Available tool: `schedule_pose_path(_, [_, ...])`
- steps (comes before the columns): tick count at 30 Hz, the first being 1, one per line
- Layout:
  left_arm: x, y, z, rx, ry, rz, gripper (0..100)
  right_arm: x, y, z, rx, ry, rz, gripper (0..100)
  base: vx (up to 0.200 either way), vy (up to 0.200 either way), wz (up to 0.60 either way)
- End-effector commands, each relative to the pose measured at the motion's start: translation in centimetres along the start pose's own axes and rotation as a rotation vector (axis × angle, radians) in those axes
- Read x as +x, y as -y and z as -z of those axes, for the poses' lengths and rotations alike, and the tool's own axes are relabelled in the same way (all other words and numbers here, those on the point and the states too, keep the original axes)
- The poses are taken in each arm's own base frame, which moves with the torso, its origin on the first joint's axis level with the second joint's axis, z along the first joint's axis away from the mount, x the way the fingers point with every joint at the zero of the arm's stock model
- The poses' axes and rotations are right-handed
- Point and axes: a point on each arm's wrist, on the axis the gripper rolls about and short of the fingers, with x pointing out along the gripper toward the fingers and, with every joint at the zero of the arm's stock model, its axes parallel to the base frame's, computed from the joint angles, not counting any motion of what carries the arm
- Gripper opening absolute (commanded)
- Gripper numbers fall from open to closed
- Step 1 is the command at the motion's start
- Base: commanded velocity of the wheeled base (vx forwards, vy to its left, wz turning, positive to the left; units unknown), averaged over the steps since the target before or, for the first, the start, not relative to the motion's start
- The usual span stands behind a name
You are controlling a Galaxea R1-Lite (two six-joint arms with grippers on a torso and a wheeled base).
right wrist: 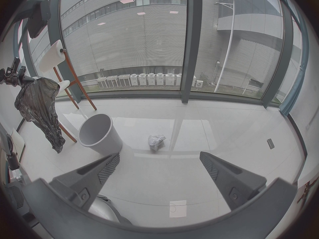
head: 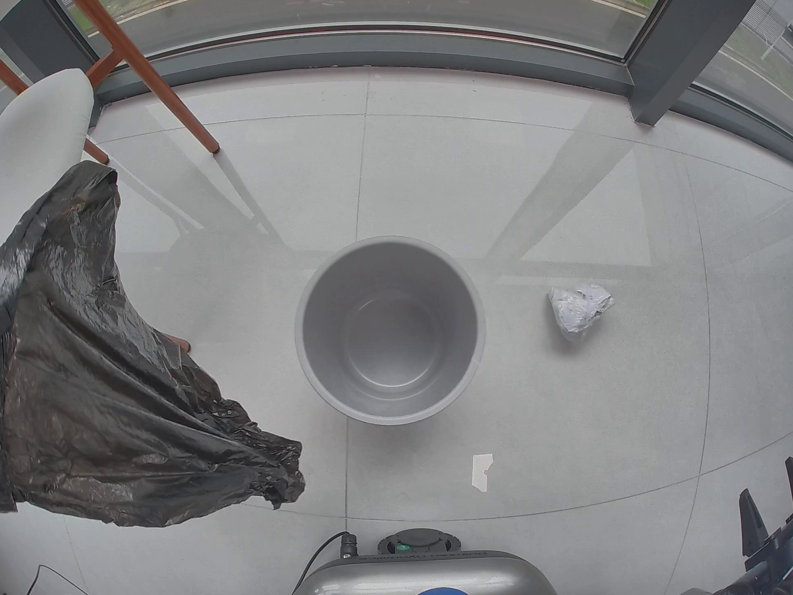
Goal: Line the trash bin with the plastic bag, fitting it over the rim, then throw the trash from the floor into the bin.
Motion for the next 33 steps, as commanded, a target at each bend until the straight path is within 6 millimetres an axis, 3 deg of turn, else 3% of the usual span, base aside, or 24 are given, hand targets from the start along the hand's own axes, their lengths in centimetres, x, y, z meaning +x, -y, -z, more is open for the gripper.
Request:
schedule_pose_path(1, [2.5,-1.0,-1.5,0.010,0.021,-0.002,0,0.0,0.0,0.5,0.000,-0.002,0.000,100,0.000,0.000,0.00])
schedule_pose_path(7, [5.0,-2.1,-2.7,0.031,0.056,0.012,0,0.0,0.0,0.5,0.000,-0.001,-0.002,100,0.000,0.000,0.00])
schedule_pose_path(12, [5.6,-2.5,-2.8,0.027,0.049,0.010,0,0.0,0.0,0.5,0.000,-0.001,0.000,100,0.000,0.000,0.00])
schedule_pose_path(26, [7.4,-3.6,-2.1,0.013,-0.029,0.044,0,0.0,0.0,0.5,0.000,-0.001,0.000,100,0.000,0.000,0.00])
schedule_pose_path(33, [10.5,-5.6,-1.3,0.108,-0.115,0.044,0,0.0,0.0,0.5,0.000,-0.001,-0.002,100,0.000,0.000,0.00])
